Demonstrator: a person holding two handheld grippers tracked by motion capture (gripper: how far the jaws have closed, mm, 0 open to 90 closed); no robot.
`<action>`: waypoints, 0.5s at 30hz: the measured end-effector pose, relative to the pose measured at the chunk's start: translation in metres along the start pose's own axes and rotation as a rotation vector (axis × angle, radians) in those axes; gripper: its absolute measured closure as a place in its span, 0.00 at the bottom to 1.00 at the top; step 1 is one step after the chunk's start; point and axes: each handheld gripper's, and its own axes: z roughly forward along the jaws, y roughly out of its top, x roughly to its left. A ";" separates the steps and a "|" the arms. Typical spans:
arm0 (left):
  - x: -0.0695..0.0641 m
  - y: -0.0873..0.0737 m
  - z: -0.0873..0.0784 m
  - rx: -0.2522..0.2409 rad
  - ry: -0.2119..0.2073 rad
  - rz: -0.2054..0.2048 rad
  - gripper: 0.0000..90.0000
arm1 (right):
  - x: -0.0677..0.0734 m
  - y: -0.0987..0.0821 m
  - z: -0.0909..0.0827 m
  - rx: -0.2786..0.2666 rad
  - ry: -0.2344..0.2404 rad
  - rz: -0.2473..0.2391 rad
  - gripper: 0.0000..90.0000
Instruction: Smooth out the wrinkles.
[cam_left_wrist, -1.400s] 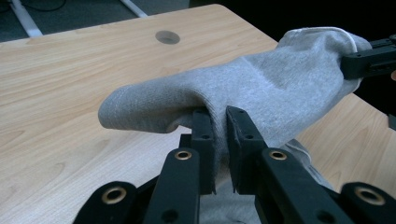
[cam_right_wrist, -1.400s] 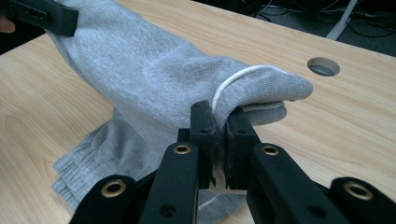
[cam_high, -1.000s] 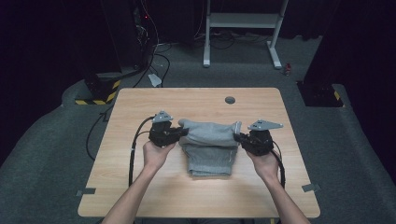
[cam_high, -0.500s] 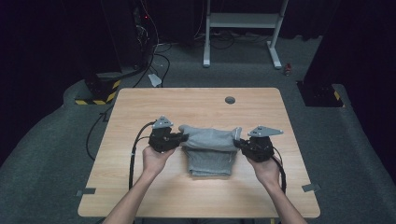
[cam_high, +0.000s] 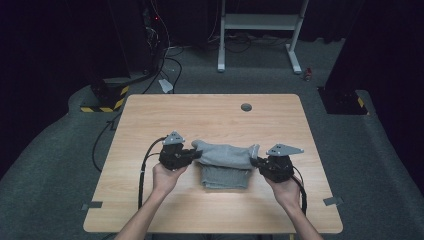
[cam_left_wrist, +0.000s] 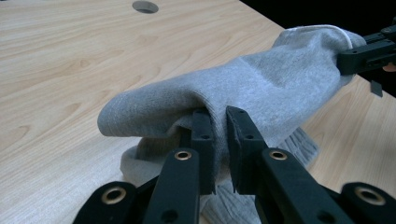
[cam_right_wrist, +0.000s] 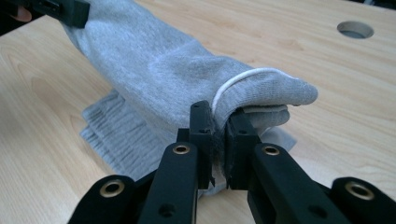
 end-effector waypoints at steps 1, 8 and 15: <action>-0.001 -0.001 0.000 0.003 0.000 -0.002 0.91 | 0.001 -0.001 0.000 0.005 -0.001 -0.006 0.93; -0.002 -0.008 -0.002 0.014 0.002 0.012 0.91 | 0.006 -0.009 0.002 0.010 -0.002 -0.014 0.92; -0.005 -0.016 -0.001 0.020 -0.006 0.009 0.91 | 0.008 -0.016 0.003 0.024 -0.002 -0.022 0.92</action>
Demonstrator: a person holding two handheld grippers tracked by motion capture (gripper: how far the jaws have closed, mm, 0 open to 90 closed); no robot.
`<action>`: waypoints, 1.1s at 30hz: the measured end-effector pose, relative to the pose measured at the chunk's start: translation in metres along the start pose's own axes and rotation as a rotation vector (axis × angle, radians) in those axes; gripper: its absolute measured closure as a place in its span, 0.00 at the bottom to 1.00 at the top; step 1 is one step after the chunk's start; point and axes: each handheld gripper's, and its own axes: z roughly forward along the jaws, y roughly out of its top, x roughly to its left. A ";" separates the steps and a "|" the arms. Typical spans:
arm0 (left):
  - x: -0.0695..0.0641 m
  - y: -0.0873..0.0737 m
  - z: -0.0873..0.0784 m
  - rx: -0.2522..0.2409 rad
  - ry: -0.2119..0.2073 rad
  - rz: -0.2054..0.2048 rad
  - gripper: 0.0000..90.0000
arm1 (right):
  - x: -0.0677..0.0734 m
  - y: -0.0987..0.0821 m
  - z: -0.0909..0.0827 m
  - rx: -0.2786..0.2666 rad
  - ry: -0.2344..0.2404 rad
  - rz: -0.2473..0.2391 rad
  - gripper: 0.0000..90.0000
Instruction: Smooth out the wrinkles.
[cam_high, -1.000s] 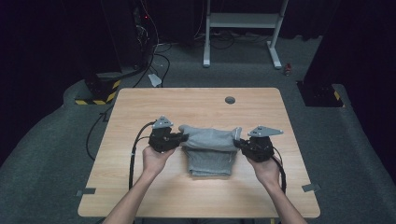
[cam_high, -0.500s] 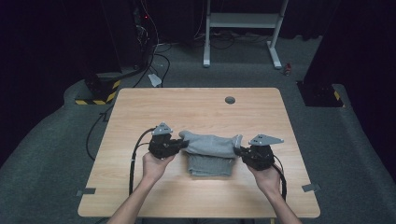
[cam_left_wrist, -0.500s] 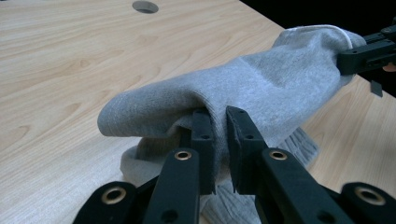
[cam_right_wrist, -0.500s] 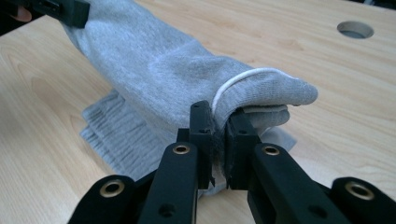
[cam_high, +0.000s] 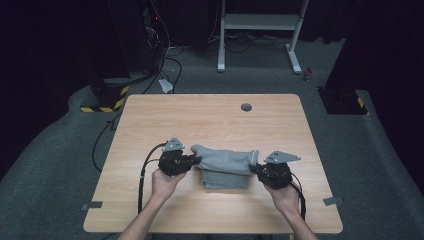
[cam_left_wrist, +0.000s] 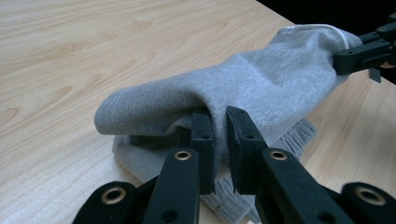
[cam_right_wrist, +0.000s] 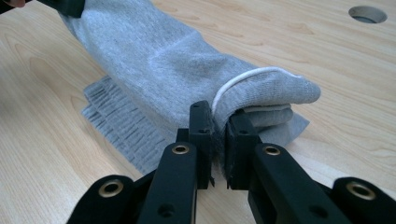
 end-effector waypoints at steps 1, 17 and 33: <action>-0.001 -0.001 0.000 0.005 0.002 0.005 0.91 | 0.000 -0.001 0.000 0.001 0.001 0.003 0.92; -0.007 -0.015 0.000 0.026 0.001 0.022 0.90 | 0.006 -0.017 -0.001 0.001 0.017 -0.004 0.91; -0.014 -0.046 0.001 0.103 -0.002 0.032 0.88 | 0.019 -0.041 0.004 0.091 0.017 -0.036 0.82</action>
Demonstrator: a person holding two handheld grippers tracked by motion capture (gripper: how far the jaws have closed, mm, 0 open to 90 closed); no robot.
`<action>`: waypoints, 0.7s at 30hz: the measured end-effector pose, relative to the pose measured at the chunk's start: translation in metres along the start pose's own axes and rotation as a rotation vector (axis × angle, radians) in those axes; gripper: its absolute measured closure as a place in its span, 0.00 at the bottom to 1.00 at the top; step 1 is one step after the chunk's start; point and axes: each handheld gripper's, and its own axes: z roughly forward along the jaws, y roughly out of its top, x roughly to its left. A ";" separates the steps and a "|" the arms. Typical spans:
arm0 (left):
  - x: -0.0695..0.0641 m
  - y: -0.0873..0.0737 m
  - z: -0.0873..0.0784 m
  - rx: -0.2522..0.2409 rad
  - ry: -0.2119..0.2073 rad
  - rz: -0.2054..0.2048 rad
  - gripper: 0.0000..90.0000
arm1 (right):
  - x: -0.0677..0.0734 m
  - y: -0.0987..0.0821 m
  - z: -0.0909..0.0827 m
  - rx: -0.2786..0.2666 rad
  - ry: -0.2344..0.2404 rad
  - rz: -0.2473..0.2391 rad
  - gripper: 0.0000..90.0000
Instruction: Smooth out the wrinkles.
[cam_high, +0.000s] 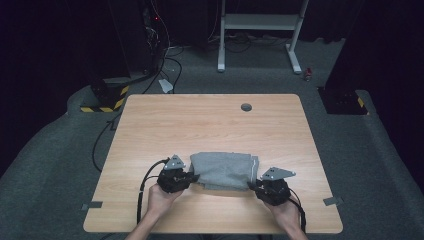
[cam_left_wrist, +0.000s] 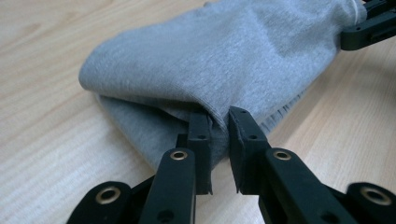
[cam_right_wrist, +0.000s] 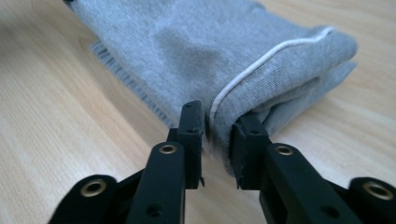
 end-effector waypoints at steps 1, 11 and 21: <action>0.000 -0.002 0.001 0.006 -0.003 -0.001 0.88 | 0.001 -0.002 0.001 0.008 0.003 0.003 0.81; -0.006 -0.018 0.015 0.062 -0.007 -0.009 0.82 | 0.004 -0.012 0.015 0.062 -0.027 0.000 0.71; -0.001 -0.009 0.032 0.046 0.028 -0.034 0.76 | -0.013 -0.005 0.034 0.079 -0.099 0.024 0.68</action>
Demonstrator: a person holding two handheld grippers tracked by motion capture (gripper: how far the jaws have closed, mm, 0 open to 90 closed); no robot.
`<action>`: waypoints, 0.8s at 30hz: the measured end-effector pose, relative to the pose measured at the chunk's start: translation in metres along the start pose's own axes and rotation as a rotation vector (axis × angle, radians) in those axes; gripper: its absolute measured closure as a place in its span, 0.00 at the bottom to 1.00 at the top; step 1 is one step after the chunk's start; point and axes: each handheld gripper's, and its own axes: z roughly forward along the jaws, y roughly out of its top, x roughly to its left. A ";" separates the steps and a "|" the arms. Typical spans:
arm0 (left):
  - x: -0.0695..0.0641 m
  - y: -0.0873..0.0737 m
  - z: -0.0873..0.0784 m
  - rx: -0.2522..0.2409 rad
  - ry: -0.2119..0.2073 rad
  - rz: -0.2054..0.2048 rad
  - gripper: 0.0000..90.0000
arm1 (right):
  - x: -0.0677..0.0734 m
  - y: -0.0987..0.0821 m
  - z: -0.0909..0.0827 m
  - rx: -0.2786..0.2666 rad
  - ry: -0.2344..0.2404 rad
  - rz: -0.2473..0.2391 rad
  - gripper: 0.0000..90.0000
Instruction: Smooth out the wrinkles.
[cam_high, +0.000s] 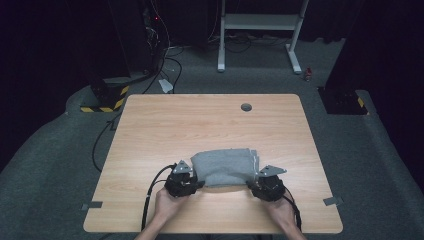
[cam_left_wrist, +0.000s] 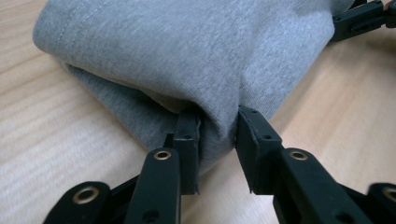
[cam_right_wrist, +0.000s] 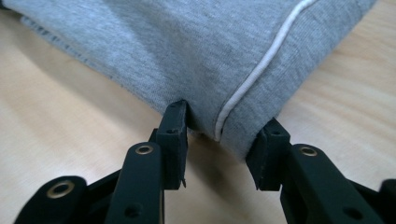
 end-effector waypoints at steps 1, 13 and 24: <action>0.002 0.002 0.001 -0.006 0.015 -0.006 0.74 | -0.003 0.002 0.002 0.000 -0.005 0.003 0.67; 0.013 0.020 -0.018 -0.122 0.033 -0.114 0.46 | -0.022 0.012 -0.014 -0.032 -0.009 0.060 0.52; 0.039 0.062 -0.006 -0.093 0.093 -0.209 0.40 | -0.047 0.056 -0.018 -0.088 -0.031 0.131 0.49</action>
